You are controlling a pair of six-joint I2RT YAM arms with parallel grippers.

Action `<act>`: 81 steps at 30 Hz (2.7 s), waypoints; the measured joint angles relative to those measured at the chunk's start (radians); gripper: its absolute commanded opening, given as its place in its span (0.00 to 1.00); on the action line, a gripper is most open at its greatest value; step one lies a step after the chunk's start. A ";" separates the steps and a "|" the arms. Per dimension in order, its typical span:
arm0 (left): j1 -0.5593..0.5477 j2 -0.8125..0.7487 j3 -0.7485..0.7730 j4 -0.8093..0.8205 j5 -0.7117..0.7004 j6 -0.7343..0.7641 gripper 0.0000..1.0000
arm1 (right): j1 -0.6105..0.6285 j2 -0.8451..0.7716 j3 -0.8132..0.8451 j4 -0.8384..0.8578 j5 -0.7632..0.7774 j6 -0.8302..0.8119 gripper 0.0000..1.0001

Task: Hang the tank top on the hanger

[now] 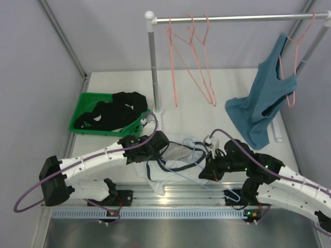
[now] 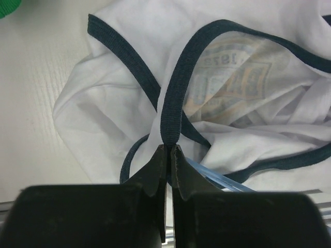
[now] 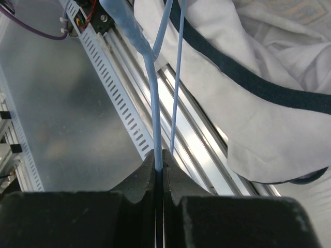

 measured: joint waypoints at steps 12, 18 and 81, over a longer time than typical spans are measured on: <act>-0.075 -0.115 0.000 -0.007 0.023 0.080 0.00 | 0.148 0.181 0.000 0.221 0.180 -0.028 0.00; -0.114 -0.151 0.000 -0.007 0.014 0.106 0.00 | 0.148 0.275 -0.008 0.365 0.180 -0.067 0.00; -0.223 -0.340 -0.372 0.713 -0.219 0.418 0.00 | 0.153 0.496 0.068 0.403 0.433 -0.010 0.48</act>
